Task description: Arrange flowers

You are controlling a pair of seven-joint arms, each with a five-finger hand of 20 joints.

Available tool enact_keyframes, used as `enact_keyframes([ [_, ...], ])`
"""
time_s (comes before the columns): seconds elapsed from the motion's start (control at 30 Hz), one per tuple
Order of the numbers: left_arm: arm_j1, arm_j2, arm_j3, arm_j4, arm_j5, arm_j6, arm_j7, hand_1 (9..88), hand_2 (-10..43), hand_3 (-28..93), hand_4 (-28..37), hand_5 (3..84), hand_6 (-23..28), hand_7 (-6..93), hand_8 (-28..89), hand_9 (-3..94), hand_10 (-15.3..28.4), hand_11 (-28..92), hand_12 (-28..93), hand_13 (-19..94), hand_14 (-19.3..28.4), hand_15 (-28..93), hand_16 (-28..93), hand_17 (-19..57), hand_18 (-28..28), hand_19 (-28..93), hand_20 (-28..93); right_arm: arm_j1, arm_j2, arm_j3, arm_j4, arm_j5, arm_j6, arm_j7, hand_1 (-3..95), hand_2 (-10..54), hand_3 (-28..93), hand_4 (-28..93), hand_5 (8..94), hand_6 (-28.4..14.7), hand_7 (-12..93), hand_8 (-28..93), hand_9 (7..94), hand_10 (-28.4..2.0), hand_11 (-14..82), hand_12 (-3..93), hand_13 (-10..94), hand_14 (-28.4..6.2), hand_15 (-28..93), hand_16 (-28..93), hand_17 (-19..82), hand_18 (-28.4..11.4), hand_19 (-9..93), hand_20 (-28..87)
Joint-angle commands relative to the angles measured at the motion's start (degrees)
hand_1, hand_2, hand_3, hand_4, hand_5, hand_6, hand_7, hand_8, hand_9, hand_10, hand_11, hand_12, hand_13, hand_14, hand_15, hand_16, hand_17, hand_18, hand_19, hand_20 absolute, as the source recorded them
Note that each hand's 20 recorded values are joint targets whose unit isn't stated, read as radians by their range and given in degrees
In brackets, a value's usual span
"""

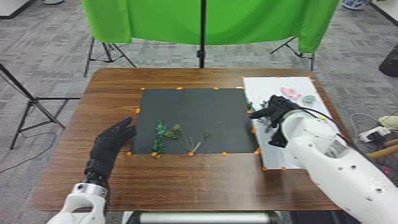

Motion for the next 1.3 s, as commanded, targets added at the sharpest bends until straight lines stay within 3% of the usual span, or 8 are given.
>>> enact_keyframes([
  [0.03,1.44,-0.62,0.73,0.61,0.27,-0.97,-1.37,25.1,-0.8,64,-23.5,41.7,2.8,11.0,-5,40.5,12.3,15,15,30,16.5,18,3,3.3,12.7,4,20,1.92,-1.74,-4.76,4.06,-5.83,-4.04,-0.63,27.4,-9.5,51,-20,67.7,-8.2,8,-5,85.2,-14.5,40.5,28.5,90,-4.8,60,35,64,-13.1,93,59],
  [0.33,1.56,-0.82,0.42,0.53,0.16,-0.65,-1.03,25.2,-0.9,65,-23.5,41.7,2.7,11.0,-5,40.5,12.2,15,15,30,16.5,18,3,3.2,12.7,4,20,1.73,-1.13,-12.73,6.03,-14.14,-3.16,-2.72,44.5,-9.5,58,-22,72.2,-5.4,23,-2,85.1,-12.6,43.2,28.5,90,-3.5,60,35,66,-11.3,93,59],
  [0.37,1.51,-0.85,0.47,0.55,0.21,-0.70,-1.03,25.2,-0.9,65,-23.5,41.7,2.7,11.0,-5,40.4,12.2,15,15,30,16.5,18,3,3.2,12.7,4,20,1.56,-1.17,-12.74,6.25,-13.88,-2.05,-2.72,47.1,-9.5,56,-19,72.3,-5.0,24,5,85.4,-12.3,43.5,28.4,90,-3.4,60,36,66,-11.3,93,59],
  [0.47,1.50,-0.88,0.48,0.57,0.21,-0.68,-0.95,25.1,-0.9,65,-23.5,41.7,2.7,11.0,-5,40.5,12.1,15,15,30,16.5,18,3,3.2,12.7,4,19,1.36,-0.98,-11.80,6.03,-11.90,1.68,-2.52,78.2,-9.5,-14,32,75.6,-2.6,28,23,88.5,-12.0,43.2,28.4,92,-3.2,61,36,68,-11.7,93,61],
  [0.53,1.40,-0.83,0.47,0.60,0.21,-0.71,-1.00,25.1,-0.9,65,-23.5,41.6,2.7,11.0,-5,40.5,12.1,15,15,30,16.5,18,3,3.2,12.7,4,19,1.12,-0.49,-10.34,5.08,-11.23,3.88,-2.50,84.6,-9.5,-27,44,77.6,-1.4,30,27,89.9,-12.1,43.0,28.3,93,-3.1,61,36,69,-11.6,93,62],
  [0.87,1.65,-0.84,0.58,0.49,0.24,-0.77,-1.03,25.1,-0.9,64,-23.5,41.7,2.7,11.0,-5,40.5,12.1,15,15,30,16.5,18,3,3.1,12.7,4,20,-4.88,1.67,1.23,-6.87,-7.89,15.68,-3.55,79.2,-9.5,-6,42,79.5,-1.9,32,27,91.9,-11.4,44.3,28.1,94,-2.7,64,35,71,-12.1,93,65],
  [1.27,1.21,-0.93,0.99,0.69,0.36,-1.66,-1.19,25.1,-0.9,64,-23.4,41.5,2.6,10.9,-5,40.4,12.1,15,15,30,16.4,18,3,3.0,12.9,4,20,-9.84,-2.56,-1.13,-14.24,-4.98,11.64,-5.55,77.7,-9.5,-2,40,79.6,-2.1,33,27,92.3,-11.1,44.6,28.3,94,-2.7,65,34,71,-12.0,93,66],
  [1.3,1.22,-0.97,0.99,0.70,0.39,-1.74,-1.23,25.1,-0.9,64,-23.4,41.5,2.6,11.0,-5,40.4,12.1,15,15,30,16.5,18,3,3.0,12.9,4,20,-10.04,-3.05,-1.42,-13.93,-4.65,11.09,-5.55,69.0,-9.5,25,19,79.7,-2.1,33,27,92.2,-11.1,44.4,28.3,94,-2.6,65,34,71,-11.8,93,65],
])
